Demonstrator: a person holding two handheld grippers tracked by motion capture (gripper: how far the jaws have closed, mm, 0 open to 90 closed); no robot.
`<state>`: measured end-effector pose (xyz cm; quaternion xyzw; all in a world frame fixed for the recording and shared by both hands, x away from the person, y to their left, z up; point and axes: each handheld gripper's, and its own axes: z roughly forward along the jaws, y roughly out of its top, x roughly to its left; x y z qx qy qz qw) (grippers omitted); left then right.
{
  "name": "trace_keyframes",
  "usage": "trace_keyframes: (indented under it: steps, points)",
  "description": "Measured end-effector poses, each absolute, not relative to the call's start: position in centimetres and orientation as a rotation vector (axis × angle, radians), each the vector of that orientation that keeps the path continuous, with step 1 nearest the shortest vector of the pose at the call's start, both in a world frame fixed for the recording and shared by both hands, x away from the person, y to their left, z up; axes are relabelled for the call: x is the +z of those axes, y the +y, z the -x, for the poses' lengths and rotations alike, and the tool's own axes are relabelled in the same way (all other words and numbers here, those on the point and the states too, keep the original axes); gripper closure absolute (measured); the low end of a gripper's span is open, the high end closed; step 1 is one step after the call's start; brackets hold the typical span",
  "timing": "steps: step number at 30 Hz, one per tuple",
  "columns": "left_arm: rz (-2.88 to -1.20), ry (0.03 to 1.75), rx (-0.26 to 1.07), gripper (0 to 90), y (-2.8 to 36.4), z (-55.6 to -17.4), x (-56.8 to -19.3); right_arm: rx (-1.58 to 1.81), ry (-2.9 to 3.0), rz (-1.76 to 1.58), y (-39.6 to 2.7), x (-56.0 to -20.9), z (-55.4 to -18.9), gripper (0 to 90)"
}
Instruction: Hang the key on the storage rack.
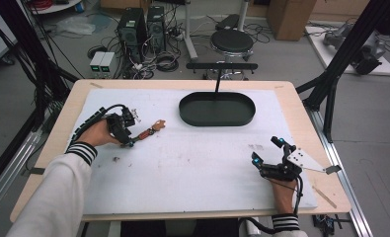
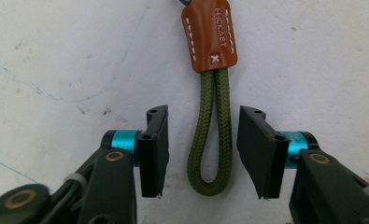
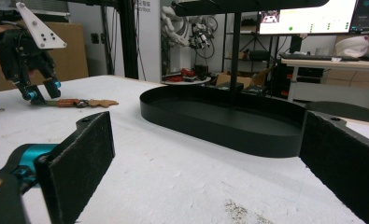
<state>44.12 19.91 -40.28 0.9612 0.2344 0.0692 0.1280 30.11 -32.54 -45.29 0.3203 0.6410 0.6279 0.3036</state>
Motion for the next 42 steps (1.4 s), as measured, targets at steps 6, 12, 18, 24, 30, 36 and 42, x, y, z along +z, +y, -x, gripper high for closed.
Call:
trace_keyframes:
  steps: [6,12,18,24,30,36,42]
  points:
    - [-2.802,0.683,0.186,60.4,19.8,-44.1,-40.4,1.665,1.696,-0.848,-32.5,-45.3,-30.1,2.9]
    - [-2.826,0.667,0.182,67.8,19.7,-44.2,-40.4,1.667,1.696,-0.849,-32.6,-45.3,-30.1,2.9]
    - [-2.832,0.694,0.172,77.4,19.4,-44.1,-40.4,1.666,1.698,-0.85,-32.6,-45.3,-30.1,2.9]
    - [-2.848,0.684,0.175,78.6,19.4,-44.1,-40.3,1.665,1.698,-0.848,-32.6,-45.3,-30.1,2.9]
    - [-2.836,0.638,0.254,79.2,19.2,-43.8,-40.0,1.665,1.697,-0.848,-32.6,-45.3,-30.1,2.9]
    - [-2.74,0.619,0.348,79.4,19.5,-43.5,-38.5,1.669,1.692,-0.854,-32.6,-45.3,-30.2,3.0]
    - [-2.591,0.596,0.401,79.6,20.3,-42.5,-35.9,1.683,1.689,-0.87,-32.8,-45.2,-30.4,2.9]
